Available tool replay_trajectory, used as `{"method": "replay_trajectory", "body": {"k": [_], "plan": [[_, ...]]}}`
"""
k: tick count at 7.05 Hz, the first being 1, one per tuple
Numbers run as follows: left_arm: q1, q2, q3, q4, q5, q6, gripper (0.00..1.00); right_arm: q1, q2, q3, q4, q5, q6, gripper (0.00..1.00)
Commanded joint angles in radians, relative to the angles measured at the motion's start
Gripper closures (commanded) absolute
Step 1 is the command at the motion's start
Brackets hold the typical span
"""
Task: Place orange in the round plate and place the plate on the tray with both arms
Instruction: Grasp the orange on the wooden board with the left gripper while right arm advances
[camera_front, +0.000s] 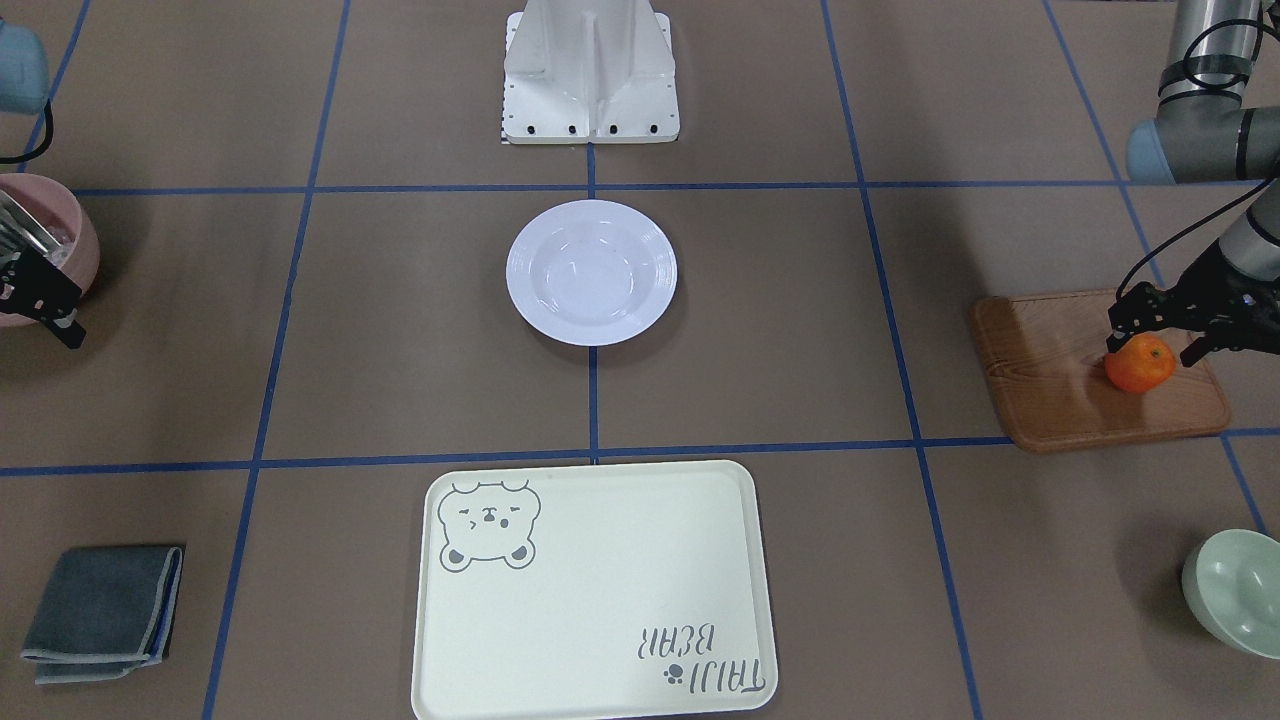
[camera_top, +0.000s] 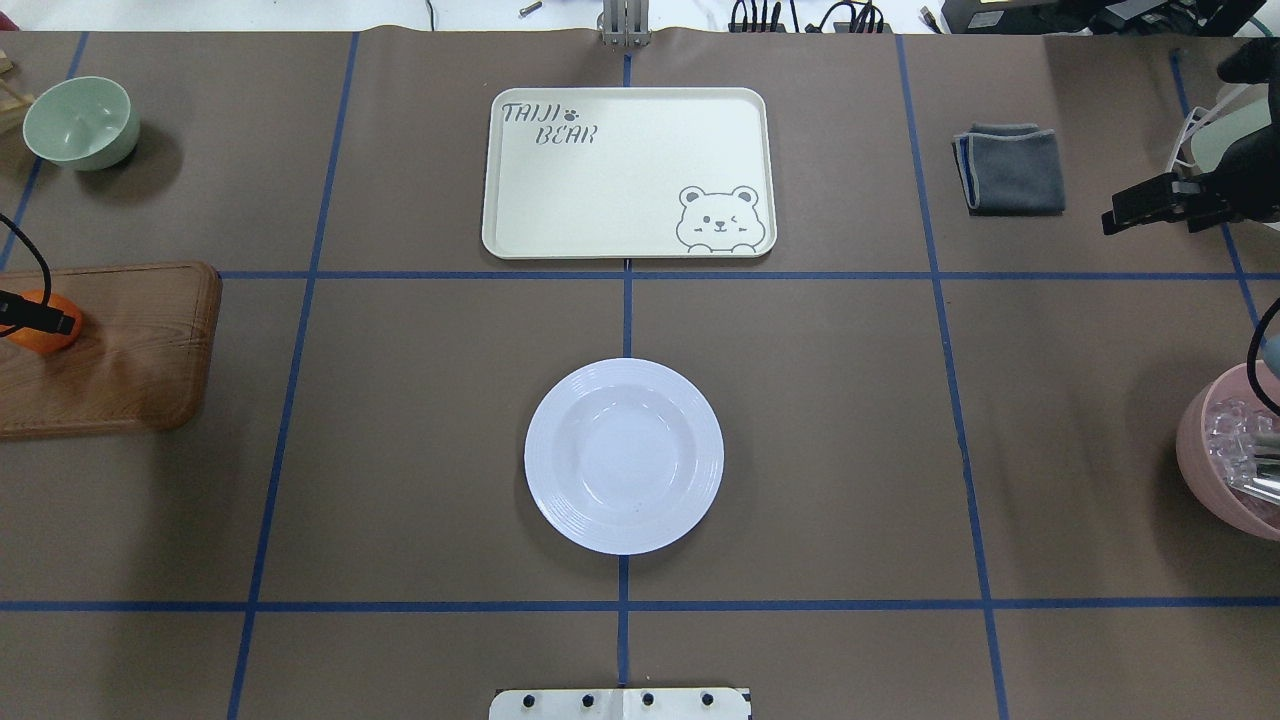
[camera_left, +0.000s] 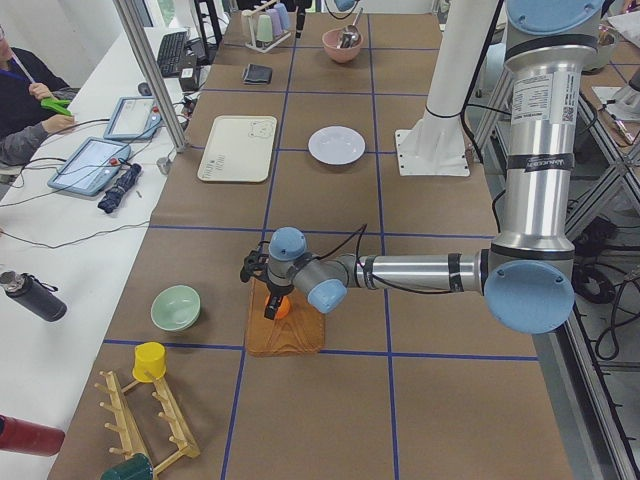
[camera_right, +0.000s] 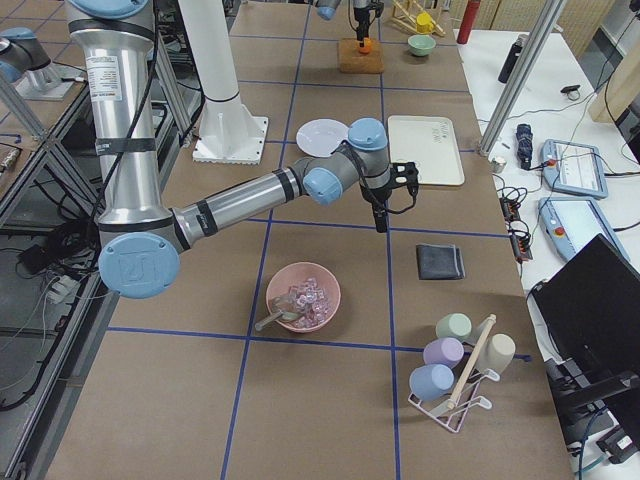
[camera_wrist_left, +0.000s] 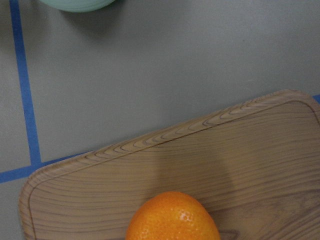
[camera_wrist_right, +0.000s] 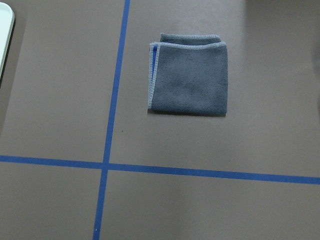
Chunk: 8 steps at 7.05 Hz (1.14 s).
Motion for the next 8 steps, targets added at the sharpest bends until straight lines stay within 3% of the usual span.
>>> {"method": "replay_trajectory", "body": {"k": [1, 2, 3, 4, 5, 6, 8], "plan": [[0.014, -0.020, 0.033, -0.004, 0.026, 0.002, 0.02, -0.004, 0.001, -0.002, 0.000, -0.001, 0.000, 0.00], [0.014, -0.018, 0.033, -0.015, 0.026, 0.001, 0.25, -0.004, 0.001, -0.002, 0.000, -0.003, 0.000, 0.00], [0.014, -0.021, 0.030, -0.015, 0.026, 0.007, 0.83, -0.004, 0.001, -0.002, 0.000, -0.003, -0.001, 0.00], [0.012, -0.021, 0.000, -0.012, 0.012, 0.006, 1.00, -0.007, 0.001, -0.002, 0.000, -0.001, 0.000, 0.00], [0.012, -0.023, -0.071, 0.025, -0.044, -0.005, 1.00, -0.010, 0.001, -0.006, 0.015, -0.001, 0.000, 0.00], [0.008, -0.043, -0.173, 0.146, -0.061, -0.045, 1.00, -0.019, -0.001, -0.015, 0.047, -0.003, 0.009, 0.00], [0.050, -0.154, -0.365, 0.400, -0.027, -0.247, 1.00, -0.071, 0.010, -0.017, 0.115, -0.007, 0.119, 0.00]]}}
